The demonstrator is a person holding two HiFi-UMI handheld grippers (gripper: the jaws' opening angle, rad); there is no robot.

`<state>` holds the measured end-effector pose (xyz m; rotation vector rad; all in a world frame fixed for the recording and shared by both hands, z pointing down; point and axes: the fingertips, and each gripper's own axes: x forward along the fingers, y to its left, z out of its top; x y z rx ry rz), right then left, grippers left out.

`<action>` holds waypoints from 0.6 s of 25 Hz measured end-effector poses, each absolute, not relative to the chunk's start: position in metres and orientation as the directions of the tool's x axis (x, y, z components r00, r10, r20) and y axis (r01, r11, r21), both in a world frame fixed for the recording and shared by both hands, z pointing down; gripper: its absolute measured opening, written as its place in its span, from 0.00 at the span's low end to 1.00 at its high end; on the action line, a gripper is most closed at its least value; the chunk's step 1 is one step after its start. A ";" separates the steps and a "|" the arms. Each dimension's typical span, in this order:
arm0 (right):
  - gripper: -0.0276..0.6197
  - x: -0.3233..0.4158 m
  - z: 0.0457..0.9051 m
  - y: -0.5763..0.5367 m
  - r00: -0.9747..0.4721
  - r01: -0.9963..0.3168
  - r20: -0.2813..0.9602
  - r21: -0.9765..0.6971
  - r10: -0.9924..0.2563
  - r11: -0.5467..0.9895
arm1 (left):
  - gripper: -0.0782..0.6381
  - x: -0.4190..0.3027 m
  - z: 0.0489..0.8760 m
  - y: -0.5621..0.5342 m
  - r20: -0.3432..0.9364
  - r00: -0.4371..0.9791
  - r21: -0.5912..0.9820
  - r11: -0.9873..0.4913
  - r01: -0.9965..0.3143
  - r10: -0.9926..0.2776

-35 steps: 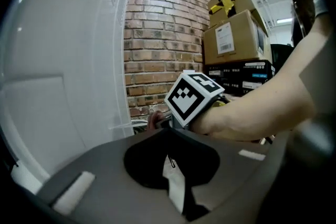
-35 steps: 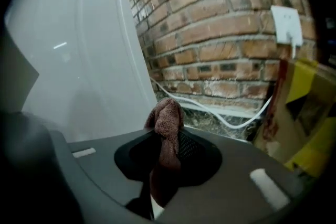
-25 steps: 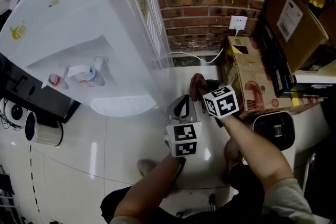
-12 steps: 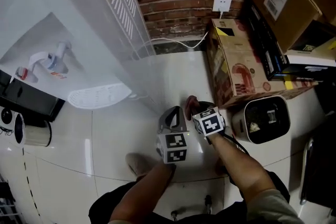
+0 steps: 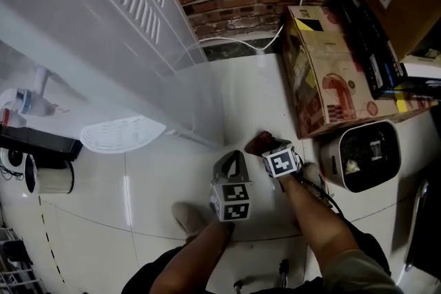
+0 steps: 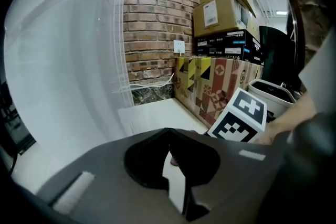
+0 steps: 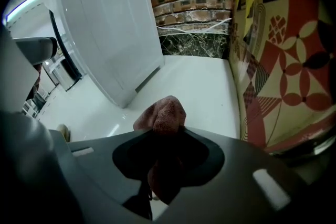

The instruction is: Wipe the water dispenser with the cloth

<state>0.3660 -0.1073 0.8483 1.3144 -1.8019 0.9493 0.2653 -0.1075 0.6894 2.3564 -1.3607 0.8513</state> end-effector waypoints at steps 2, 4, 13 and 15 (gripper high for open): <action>0.26 0.368 0.848 -0.104 -0.247 -0.964 0.858 -0.170 -0.450 0.204 | 0.11 0.269 0.689 -0.108 0.623 0.390 -0.032 -0.520 -0.854 -0.678; 0.29 0.366 0.840 -0.094 -0.262 -0.961 0.848 -0.187 -0.460 0.202 | 0.11 0.271 0.681 -0.107 0.625 0.395 -0.027 -0.524 -0.851 -0.673; 0.06 0.433 0.617 -0.138 -0.200 -0.977 0.542 -0.047 -0.816 0.208 | 0.11 0.313 0.502 -0.129 0.357 0.502 -0.034 -0.548 -0.836 -0.787; 0.06 0.436 0.554 -0.130 -0.202 -0.975 0.454 -0.010 -0.868 0.222 | 0.11 0.309 0.453 -0.113 0.296 0.530 -0.051 -0.567 -0.822 -0.795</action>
